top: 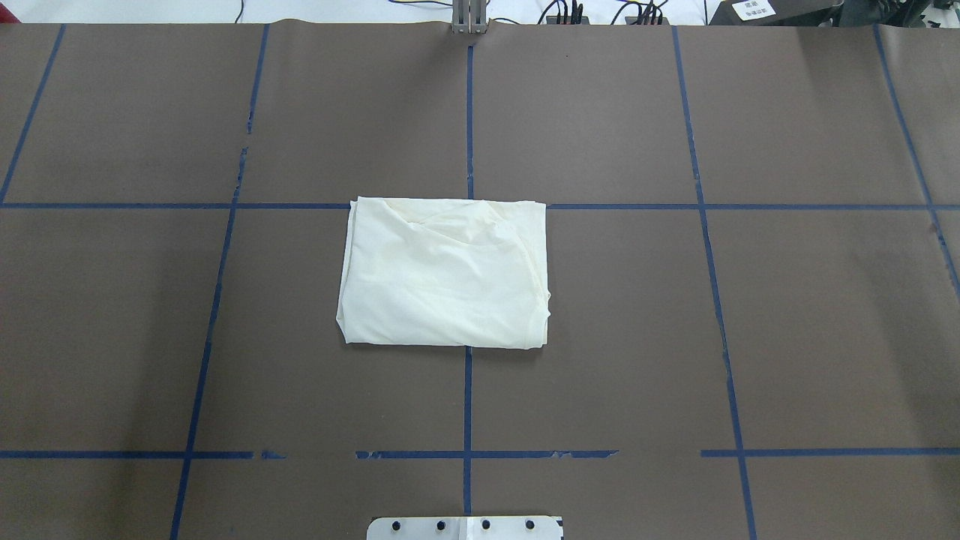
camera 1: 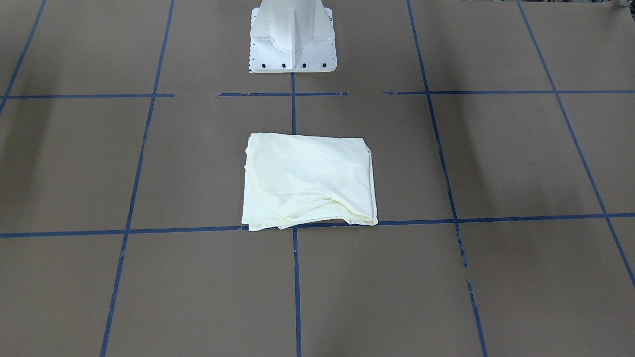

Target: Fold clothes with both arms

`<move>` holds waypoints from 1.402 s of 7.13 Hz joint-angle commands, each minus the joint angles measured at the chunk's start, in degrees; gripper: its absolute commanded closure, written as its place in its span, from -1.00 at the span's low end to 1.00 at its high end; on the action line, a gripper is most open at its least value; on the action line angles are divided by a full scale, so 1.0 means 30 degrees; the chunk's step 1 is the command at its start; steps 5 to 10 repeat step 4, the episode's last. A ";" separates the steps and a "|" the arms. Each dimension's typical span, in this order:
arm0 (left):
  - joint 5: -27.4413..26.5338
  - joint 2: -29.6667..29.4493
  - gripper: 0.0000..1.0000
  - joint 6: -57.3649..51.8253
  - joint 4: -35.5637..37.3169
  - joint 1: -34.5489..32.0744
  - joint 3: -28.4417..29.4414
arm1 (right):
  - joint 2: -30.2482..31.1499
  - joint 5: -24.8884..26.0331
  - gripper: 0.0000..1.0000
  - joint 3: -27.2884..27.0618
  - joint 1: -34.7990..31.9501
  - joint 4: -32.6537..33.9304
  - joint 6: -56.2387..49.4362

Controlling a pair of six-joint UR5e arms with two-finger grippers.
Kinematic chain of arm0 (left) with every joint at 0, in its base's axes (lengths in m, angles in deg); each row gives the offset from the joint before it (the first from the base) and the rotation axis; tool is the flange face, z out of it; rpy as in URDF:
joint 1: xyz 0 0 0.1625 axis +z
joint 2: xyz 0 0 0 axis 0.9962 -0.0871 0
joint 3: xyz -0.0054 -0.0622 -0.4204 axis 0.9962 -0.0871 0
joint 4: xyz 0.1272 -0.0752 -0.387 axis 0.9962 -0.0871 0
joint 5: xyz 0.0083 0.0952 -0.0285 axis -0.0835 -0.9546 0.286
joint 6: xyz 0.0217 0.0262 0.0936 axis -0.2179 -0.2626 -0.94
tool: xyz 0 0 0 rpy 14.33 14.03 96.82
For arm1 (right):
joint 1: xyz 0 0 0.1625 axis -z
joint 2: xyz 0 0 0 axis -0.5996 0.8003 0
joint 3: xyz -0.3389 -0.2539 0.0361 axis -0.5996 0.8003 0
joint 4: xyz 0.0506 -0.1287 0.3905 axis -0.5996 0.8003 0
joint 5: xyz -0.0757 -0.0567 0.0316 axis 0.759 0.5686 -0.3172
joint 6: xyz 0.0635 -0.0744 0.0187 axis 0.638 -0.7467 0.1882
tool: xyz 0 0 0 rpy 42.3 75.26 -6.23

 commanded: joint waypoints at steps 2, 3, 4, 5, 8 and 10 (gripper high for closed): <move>0.0000 0.0000 -1.00 -0.0004 -0.0002 0.0000 -0.0029 | 0.0098 -0.0011 -1.00 -0.0094 0.0079 0.0029 -0.0021; 0.0000 0.0000 -1.00 0.0025 -0.0002 0.0000 0.0058 | 0.0070 -0.0011 -1.00 -0.0095 0.0109 0.0000 -0.0021; -0.0029 0.0029 -1.00 -0.0003 -0.0002 0.0000 0.0001 | 0.0098 -0.0011 -1.00 -0.0095 0.0283 0.0029 -0.0021; -0.0029 0.0029 -1.00 -0.0003 -0.0002 0.0000 0.0001 | 0.0098 -0.0011 -1.00 -0.0095 0.0283 0.0029 -0.0021; -0.0029 0.0029 -1.00 -0.0003 -0.0002 0.0000 0.0001 | 0.0098 -0.0011 -1.00 -0.0095 0.0283 0.0029 -0.0021; -0.0029 0.0029 -1.00 -0.0003 -0.0002 0.0000 0.0001 | 0.0098 -0.0011 -1.00 -0.0095 0.0283 0.0029 -0.0021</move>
